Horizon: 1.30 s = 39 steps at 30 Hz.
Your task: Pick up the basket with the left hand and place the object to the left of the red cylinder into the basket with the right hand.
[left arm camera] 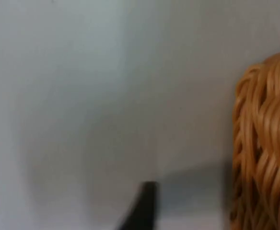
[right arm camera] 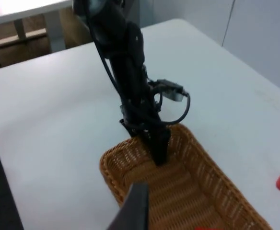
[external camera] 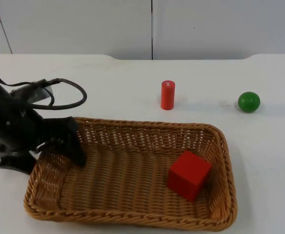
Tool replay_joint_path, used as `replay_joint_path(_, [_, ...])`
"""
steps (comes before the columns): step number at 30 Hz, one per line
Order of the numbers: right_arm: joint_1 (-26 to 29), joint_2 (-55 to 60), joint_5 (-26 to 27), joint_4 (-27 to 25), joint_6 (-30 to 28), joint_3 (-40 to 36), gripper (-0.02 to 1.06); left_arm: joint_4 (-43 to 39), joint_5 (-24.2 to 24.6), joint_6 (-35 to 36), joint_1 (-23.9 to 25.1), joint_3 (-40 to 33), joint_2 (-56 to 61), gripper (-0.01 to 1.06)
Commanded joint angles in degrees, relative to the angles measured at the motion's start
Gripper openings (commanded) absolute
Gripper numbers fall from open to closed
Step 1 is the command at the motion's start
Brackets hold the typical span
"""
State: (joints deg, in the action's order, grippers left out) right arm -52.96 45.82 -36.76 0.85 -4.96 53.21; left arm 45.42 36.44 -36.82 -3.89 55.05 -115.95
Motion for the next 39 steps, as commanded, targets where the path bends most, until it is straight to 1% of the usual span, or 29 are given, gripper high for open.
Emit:
replay_joint_path(1, [-0.37,-1.2,0.13,0.61,0.22,-0.34,0.82,-2.85,-1.53,0.23,-0.07,0.2,1.99,1.05])
replay_joint_path(5, [-0.37,-2.73,-0.25,0.86,0.22,-0.34,0.82,-8.84,-3.89,4.34,1.76,0.2,8.05,1.05])
replay_joint_path(7, [-0.37,-2.73,-0.38,1.04,0.22,-0.34,0.82,-9.4,-4.01,4.85,2.12,0.2,9.13,1.05])
replay_joint_path(8, [-0.37,-2.78,-0.79,1.4,0.22,-0.34,0.82,-10.61,-4.1,6.26,3.42,0.2,12.67,1.05])
replay_joint_path(11, [-0.37,-2.78,-1.37,1.97,0.22,-0.34,0.82,-11.45,-3.7,6.8,5.48,0.2,20.11,1.05])
replay_joint_path(12, [-0.37,-2.78,-1.37,1.97,0.22,-0.34,0.82,-11.45,-3.7,6.8,5.48,0.2,20.11,1.05])
replay_joint_path(15, [-0.37,-2.78,-1.37,2.89,0.39,-0.34,0.82,-11.82,-3.33,6.92,5.92,0.2,27.6,1.05])
replay_joint_path(16, [-0.37,-2.78,-1.37,2.89,0.39,-0.34,0.82,-11.82,-3.33,6.92,5.92,0.2,27.6,1.05])
replay_joint_path(17, [-0.37,-2.78,-1.37,3.36,1.02,-0.34,0.82,-11.95,-2.97,6.92,5.92,0.09,31.35,1.05])
replay_joint_path(21, [-0.37,-2.78,-1.37,3.47,1.15,-0.34,0.82,-12.05,-0.42,6.92,5.92,0.01,39.41,1.05])
replay_joint_path(22, [-0.37,-2.78,-1.37,3.47,1.15,-0.34,0.82,-12.05,-0.42,6.92,5.92,0.01,39.41,1.05])
replay_joint_path(25, [-0.37,-2.78,-1.37,3.47,1.15,-0.34,0.82,-12.05,1.87,6.92,5.92,0.01,44.74,1.05])
replay_joint_path(27, [-0.37,-2.78,-1.37,3.47,1.15,-0.34,0.82,-12.16,2.27,6.92,5.92,-0.13,46.35,1.05])
replay_joint_path(31, [-0.37,-2.78,-1.51,3.48,1.15,-0.34,0.82,-12.28,2.38,6.81,5.92,-2.66,54.72,1.05])
replay_joint_path(32, [-0.37,-2.78,-1.51,3.48,1.15,-0.34,0.82,-12.28,2.38,6.81,5.92,-2.66,54.72,1.05])
replay_joint_path(35, [-0.37,-2.78,-2.25,3.48,1.15,-0.59,0.82,-12.36,2.25,4.95,5.92,-6.77,62.3,1.05])
replay_joint_path(37, [-0.37,-2.99,-2.73,3.48,1.15,-1.62,0.82,-12.71,2.25,4.85,5.92,-9.92,67.31,1.05])
replay_joint_path(38, [-0.37,-2.99,-2.73,3.48,1.15,-1.62,0.82,-12.71,2.25,4.85,5.92,-9.92,67.31,1.05])
replay_joint_path(39, [-0.37,-3.39,-2.87,3.48,1.15,-2.59,0.82,-13.57,2.35,4.85,5.92,-11.7,71.33,1.05])
